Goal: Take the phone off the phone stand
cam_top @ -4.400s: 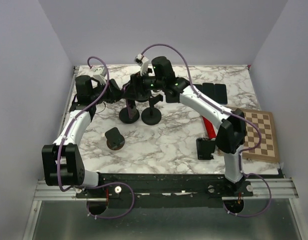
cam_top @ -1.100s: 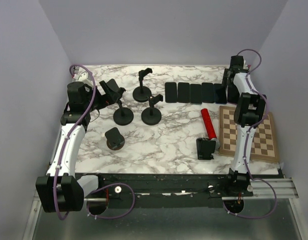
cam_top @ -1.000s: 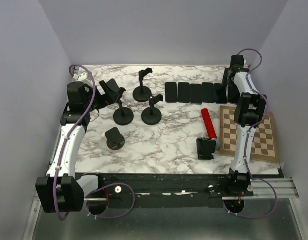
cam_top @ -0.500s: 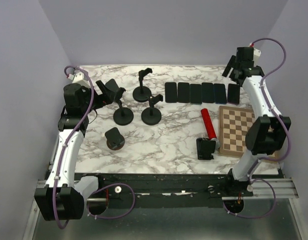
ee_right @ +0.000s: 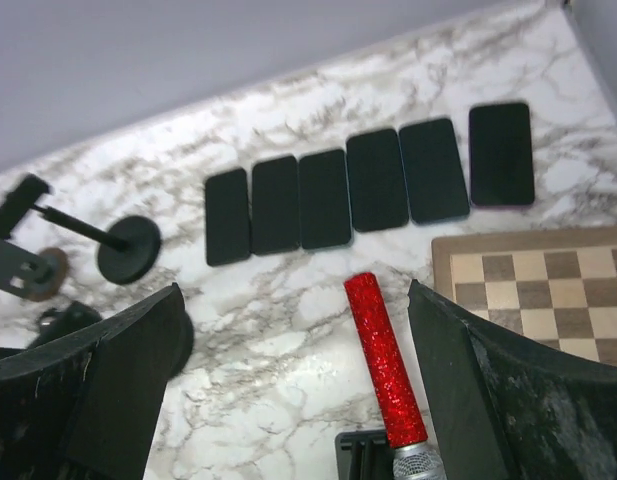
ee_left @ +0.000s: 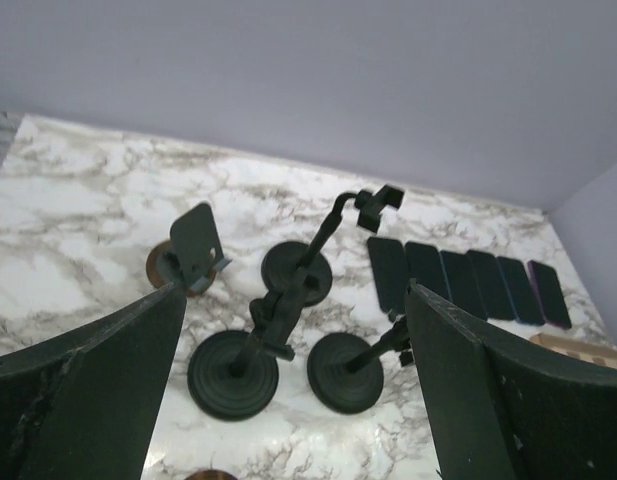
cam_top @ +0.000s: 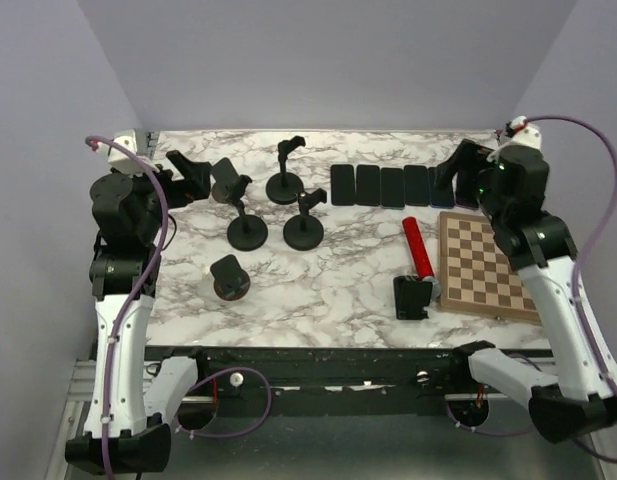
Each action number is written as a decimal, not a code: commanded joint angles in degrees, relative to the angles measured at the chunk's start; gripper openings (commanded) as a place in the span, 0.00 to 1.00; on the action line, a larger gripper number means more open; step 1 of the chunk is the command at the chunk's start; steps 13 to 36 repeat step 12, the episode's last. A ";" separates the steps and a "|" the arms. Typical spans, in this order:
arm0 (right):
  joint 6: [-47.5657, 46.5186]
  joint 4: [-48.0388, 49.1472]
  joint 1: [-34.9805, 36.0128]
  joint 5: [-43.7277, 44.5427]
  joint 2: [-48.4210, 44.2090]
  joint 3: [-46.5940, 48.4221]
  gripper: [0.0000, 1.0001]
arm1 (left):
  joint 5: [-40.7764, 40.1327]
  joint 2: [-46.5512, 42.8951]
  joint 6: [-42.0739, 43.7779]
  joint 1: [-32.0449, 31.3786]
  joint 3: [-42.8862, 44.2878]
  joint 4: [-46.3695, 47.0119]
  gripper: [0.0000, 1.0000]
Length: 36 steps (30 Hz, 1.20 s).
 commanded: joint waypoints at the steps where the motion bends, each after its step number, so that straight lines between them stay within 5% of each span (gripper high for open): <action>1: -1.59 -2.86 -0.08 -2.23 -10.15 1.57 1.00 | -0.99 -5.03 -1.05 0.12 4.48 -0.93 0.99; 12: 1.03 7.29 -0.14 -2.53 -33.90 -12.86 1.00 | -1.34 -12.24 -1.47 0.11 5.04 -2.87 0.99; 36: 1.03 7.29 -0.14 -2.53 -33.90 -12.86 1.00 | -1.34 -12.24 -1.47 0.11 5.04 -2.87 0.99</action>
